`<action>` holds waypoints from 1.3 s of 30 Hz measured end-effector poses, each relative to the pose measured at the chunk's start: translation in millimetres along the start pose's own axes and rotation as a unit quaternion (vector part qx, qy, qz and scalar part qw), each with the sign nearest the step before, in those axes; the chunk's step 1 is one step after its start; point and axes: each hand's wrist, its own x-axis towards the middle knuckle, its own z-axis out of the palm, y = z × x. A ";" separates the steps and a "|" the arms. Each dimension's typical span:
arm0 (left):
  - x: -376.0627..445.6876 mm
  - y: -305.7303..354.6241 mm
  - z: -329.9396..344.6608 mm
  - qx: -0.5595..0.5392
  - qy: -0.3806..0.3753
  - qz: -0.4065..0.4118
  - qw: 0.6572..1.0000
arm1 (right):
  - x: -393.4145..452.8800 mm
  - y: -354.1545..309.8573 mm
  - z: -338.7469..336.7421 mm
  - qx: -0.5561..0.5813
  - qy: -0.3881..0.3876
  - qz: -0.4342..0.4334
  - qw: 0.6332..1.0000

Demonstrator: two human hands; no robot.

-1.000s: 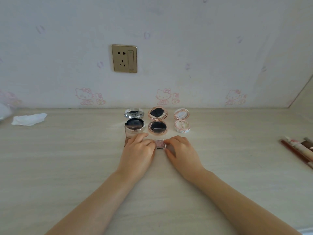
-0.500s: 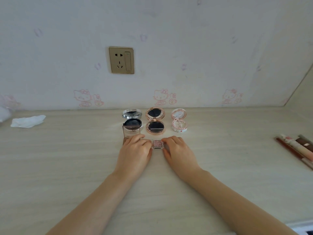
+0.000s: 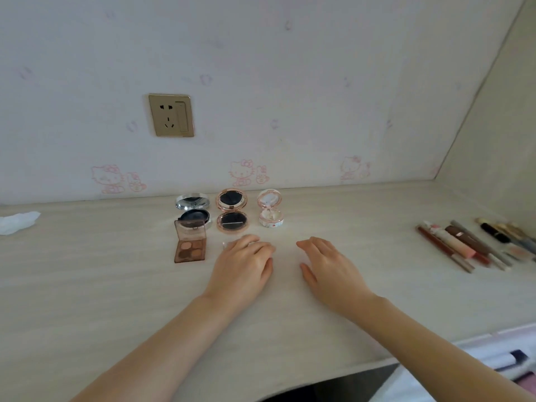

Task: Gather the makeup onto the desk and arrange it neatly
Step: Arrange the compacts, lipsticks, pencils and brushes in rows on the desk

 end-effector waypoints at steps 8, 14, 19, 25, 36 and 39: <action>31.9 86.9 36.6 -0.080 -0.029 0.055 0.995 | -59.0 74.2 -39.3 -0.058 0.029 0.063 0.996; 63.1 152.2 71.4 -0.123 -0.048 0.111 0.985 | -101.7 131.8 -66.2 -0.071 0.054 0.130 0.988; 96.8 196.6 105.8 -0.163 -0.079 0.124 0.976 | -130.2 180.1 -84.1 -0.093 0.052 0.193 0.975; 137.8 238.0 136.3 -0.174 -0.072 0.165 0.968 | -149.0 233.3 -105.4 -0.107 0.046 0.252 0.961; 224.7 302.2 188.5 -0.198 -0.207 0.147 0.947 | -147.3 320.9 -119.8 -0.130 0.010 0.349 0.928; 233.7 313.3 200.4 -0.210 -0.249 0.106 0.940 | -140.7 332.3 -118.5 -0.120 -0.004 0.370 0.921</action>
